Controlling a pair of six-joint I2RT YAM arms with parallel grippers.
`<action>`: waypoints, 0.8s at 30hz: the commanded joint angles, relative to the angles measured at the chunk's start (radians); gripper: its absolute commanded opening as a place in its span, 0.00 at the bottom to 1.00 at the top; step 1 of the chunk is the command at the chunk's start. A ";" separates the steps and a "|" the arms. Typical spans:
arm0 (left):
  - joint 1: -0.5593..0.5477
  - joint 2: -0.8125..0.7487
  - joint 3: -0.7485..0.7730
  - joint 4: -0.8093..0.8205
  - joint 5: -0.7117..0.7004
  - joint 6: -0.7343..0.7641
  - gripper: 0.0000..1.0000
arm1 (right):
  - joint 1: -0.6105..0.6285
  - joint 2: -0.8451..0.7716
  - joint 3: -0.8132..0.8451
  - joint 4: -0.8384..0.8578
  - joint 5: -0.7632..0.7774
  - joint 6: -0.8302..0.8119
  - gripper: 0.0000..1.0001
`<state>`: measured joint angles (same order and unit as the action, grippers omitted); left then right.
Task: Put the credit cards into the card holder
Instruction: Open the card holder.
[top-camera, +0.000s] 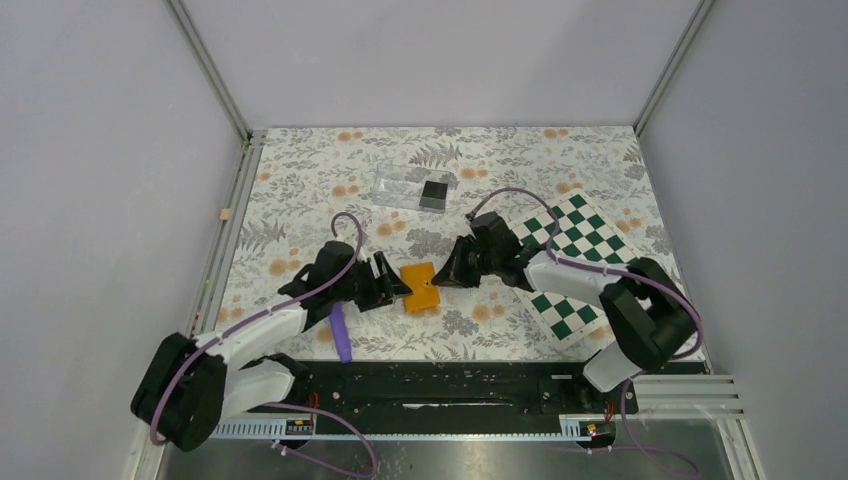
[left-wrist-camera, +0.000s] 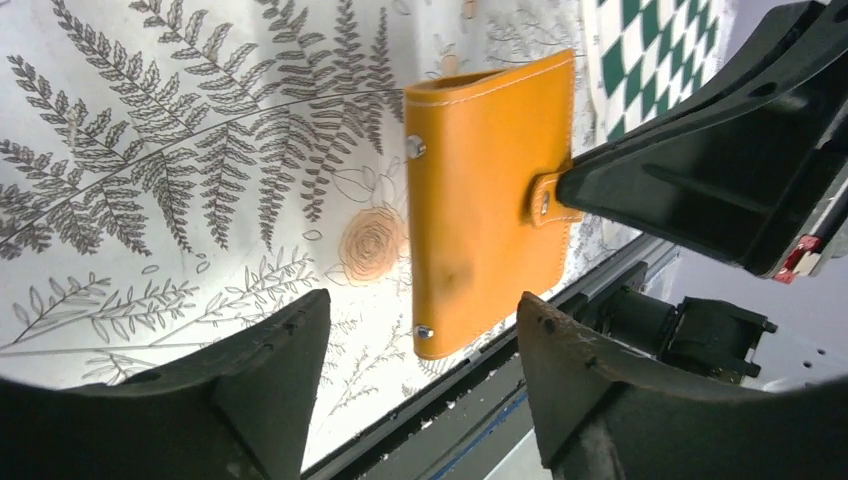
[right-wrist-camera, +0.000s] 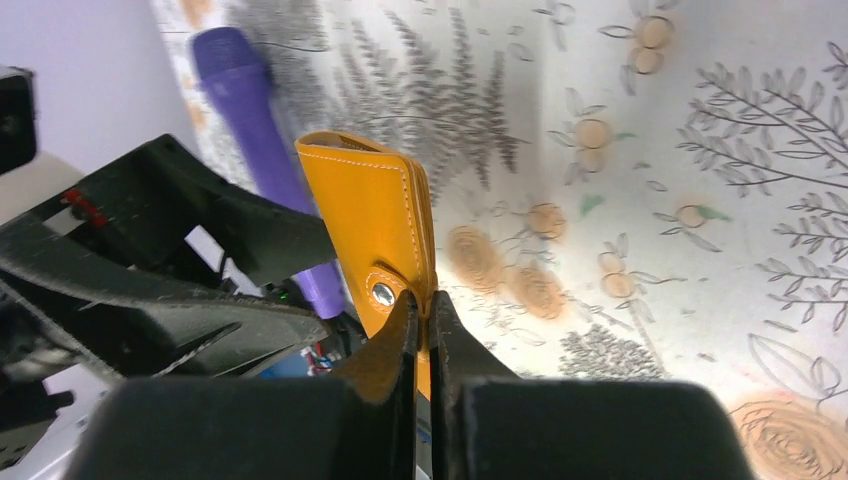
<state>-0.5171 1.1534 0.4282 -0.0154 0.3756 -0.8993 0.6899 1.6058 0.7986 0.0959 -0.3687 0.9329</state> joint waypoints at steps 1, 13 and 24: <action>0.007 -0.144 0.049 -0.101 -0.060 0.069 0.70 | 0.003 -0.136 0.023 -0.004 -0.012 -0.018 0.00; 0.052 -0.347 0.032 0.184 0.276 0.025 0.70 | -0.005 -0.319 0.095 -0.045 -0.093 -0.006 0.00; 0.052 -0.361 0.021 0.266 0.327 -0.034 0.07 | -0.014 -0.336 0.119 -0.029 -0.154 0.030 0.00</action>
<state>-0.4683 0.8188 0.4362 0.1581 0.6685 -0.9073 0.6823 1.2819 0.8654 0.0422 -0.4721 0.9531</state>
